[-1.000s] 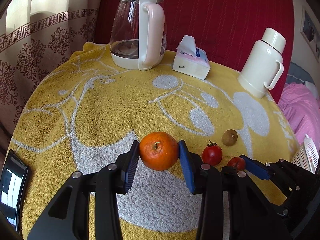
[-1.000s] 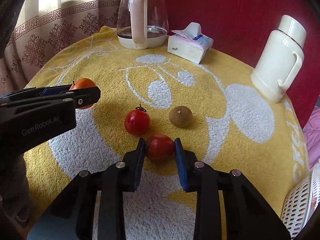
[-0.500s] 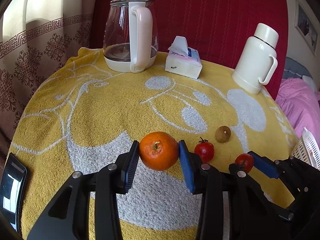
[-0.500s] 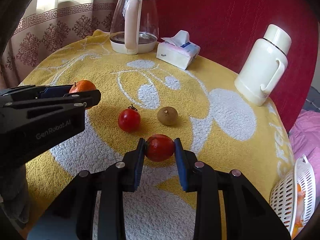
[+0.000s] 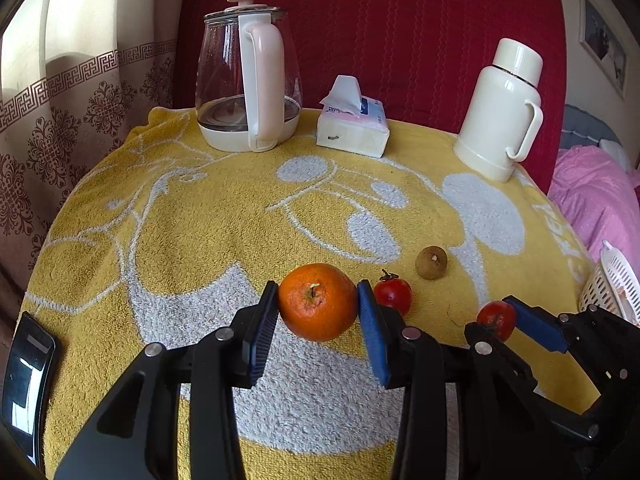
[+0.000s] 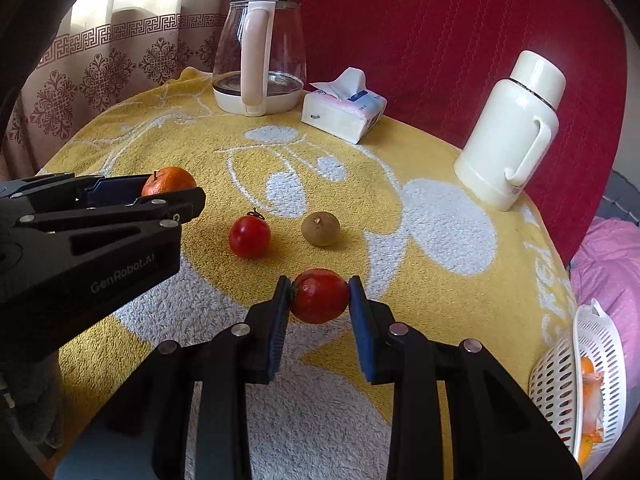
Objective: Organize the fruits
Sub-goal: 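Lift the tomato with the right tool while the left tool holds the tangerine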
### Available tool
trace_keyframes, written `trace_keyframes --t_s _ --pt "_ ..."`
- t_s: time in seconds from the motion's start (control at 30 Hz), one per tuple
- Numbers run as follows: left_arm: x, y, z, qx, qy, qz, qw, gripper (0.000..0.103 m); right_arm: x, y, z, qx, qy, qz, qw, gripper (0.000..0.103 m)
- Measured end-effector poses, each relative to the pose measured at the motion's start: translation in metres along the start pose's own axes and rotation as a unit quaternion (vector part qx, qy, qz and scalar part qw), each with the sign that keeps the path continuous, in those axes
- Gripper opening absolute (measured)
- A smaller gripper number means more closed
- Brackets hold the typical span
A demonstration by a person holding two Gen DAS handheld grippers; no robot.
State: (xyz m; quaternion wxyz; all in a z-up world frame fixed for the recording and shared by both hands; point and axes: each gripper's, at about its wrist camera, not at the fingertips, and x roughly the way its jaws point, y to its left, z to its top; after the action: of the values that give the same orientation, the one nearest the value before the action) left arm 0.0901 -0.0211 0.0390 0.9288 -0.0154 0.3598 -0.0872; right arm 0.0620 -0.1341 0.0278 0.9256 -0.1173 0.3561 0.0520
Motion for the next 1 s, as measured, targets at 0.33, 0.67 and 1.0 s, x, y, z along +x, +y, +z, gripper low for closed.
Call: trace_keyframes --t_s 0.33,0.67,1.0 --pt "-0.005 -0.012 -0.003 0.018 -0.006 -0.003 0.9998 0.040 -0.010 -0.011 -0.004 0.018 -0.009 -0.009 1.000 0.030" --pt "-0.010 -0.020 -0.006 0.029 -0.011 -0.006 0.9995 0.040 -0.028 -0.031 -0.009 0.059 -0.024 0.012 0.998 0.030" --pt "-0.015 -0.031 -0.010 0.042 -0.016 -0.009 0.9989 0.040 -0.040 -0.042 -0.015 0.085 -0.032 0.027 0.995 0.030"
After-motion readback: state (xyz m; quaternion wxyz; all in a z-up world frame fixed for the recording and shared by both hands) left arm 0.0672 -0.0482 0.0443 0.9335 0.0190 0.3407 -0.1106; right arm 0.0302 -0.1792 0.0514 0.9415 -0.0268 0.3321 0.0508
